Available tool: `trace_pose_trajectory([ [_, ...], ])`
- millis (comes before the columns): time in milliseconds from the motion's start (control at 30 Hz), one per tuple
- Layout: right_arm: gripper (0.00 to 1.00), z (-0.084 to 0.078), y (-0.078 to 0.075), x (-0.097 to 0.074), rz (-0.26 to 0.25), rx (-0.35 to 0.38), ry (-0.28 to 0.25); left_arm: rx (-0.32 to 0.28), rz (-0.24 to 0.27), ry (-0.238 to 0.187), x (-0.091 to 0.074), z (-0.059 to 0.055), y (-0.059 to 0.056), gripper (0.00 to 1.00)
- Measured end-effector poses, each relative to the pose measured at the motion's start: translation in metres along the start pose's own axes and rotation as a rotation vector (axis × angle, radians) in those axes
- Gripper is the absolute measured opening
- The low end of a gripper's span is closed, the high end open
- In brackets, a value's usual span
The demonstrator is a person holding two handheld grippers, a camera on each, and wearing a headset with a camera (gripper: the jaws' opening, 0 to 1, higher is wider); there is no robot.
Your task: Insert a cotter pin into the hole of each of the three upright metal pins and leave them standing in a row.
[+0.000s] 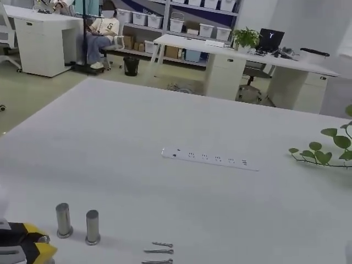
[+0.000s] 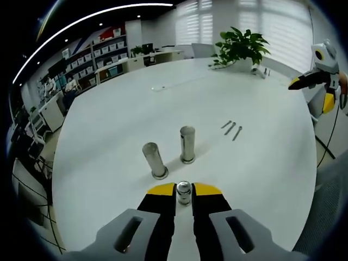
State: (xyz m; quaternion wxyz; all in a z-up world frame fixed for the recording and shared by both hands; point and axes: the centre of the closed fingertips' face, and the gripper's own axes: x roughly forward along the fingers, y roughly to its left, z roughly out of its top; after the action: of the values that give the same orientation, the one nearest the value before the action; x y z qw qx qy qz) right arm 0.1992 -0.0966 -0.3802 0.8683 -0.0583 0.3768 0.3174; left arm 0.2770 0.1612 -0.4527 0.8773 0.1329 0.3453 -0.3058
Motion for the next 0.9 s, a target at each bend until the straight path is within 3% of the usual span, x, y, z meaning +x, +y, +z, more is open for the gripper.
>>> trace_pose_trajectory([
  [267, 0.87, 0.005, 0.002, 0.002, 0.005, -0.006, -0.010, -0.043, -0.029, -0.033, -0.001, 0.000, -0.002, 0.06],
  [333, 0.87, 0.006, 0.003, 0.002, 0.005, -0.010, -0.007, -0.005, -0.033, -0.045, -0.001, 0.000, -0.004, 0.05],
  [533, 0.88, 0.010, 0.005, 0.002, 0.005, -0.016, -0.027, -0.011, -0.020, -0.054, -0.002, -0.001, -0.006, 0.05],
  [633, 0.87, 0.011, 0.006, 0.002, 0.009, -0.024, -0.026, -0.007, -0.021, -0.051, -0.003, -0.001, -0.010, 0.05],
  [767, 0.87, 0.011, 0.009, 0.001, 0.015, -0.030, -0.024, -0.029, -0.019, -0.085, -0.007, 0.006, -0.016, 0.05],
  [900, 0.87, 0.012, 0.011, 0.001, 0.018, -0.034, -0.025, -0.020, -0.035, -0.091, -0.012, 0.011, -0.026, 0.05],
])
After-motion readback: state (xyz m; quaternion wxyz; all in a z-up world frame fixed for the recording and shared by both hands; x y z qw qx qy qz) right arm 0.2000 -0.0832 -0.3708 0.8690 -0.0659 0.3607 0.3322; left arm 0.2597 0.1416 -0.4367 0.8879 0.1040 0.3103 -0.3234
